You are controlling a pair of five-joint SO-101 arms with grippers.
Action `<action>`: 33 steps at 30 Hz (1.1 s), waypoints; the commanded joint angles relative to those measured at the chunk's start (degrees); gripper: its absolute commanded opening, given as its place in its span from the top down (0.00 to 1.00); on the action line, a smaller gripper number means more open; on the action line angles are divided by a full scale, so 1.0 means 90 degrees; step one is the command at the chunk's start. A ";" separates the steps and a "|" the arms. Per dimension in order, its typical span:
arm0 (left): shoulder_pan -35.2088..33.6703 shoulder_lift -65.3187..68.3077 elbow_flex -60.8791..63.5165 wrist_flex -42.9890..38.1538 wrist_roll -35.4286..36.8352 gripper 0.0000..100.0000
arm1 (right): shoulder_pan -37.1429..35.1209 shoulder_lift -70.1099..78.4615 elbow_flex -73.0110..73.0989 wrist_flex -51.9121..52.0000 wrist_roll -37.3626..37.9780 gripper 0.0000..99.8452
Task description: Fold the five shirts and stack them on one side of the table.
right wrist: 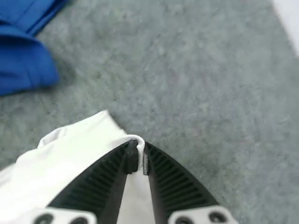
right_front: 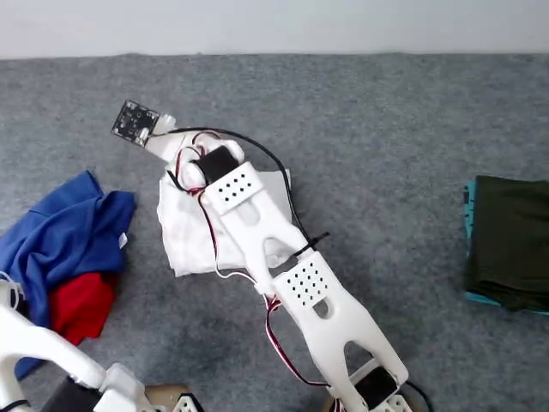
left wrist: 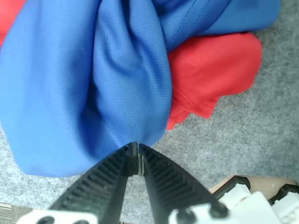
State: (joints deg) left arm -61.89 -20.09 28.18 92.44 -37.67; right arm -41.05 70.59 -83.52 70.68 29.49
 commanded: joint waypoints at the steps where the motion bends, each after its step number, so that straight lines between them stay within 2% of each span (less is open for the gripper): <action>1: 0.0039 -0.0166 -0.0015 -0.0107 -0.0039 0.98 | 0.0005 -0.0073 0.0029 0.0034 0.0068 0.98; 7: 0.0039 -0.0166 -0.0015 -0.0107 -0.0039 0.98 | -0.0103 -0.0327 -0.0322 0.0786 0.0039 0.82; 12: 0.0039 -0.0166 -0.0015 -0.0107 -0.0029 0.98 | -0.0093 -0.0777 -0.0752 0.1714 0.0029 0.82; 14: 0.0039 -0.0166 -0.0015 -0.0107 -0.0029 0.98 | -0.0093 -0.0952 -0.0801 0.2164 0.0029 0.83; 22: 0.0039 -0.0166 -0.0015 -0.0078 -0.0029 0.98 | -0.0122 -0.1284 -0.0781 0.3531 0.0029 0.97; 27: 0.0039 -0.0166 -0.0015 -0.0068 -0.0020 0.98 | -0.0200 -0.1236 -0.0254 0.3560 -0.0176 0.98; 33: 0.0029 -0.0205 -0.0005 0.0020 -0.0020 0.98 | -0.0659 -0.1118 0.0830 0.3570 -0.0205 0.99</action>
State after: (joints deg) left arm -61.89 -20.09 28.26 92.44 -37.67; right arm -45.27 63.30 -78.24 100.48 28.18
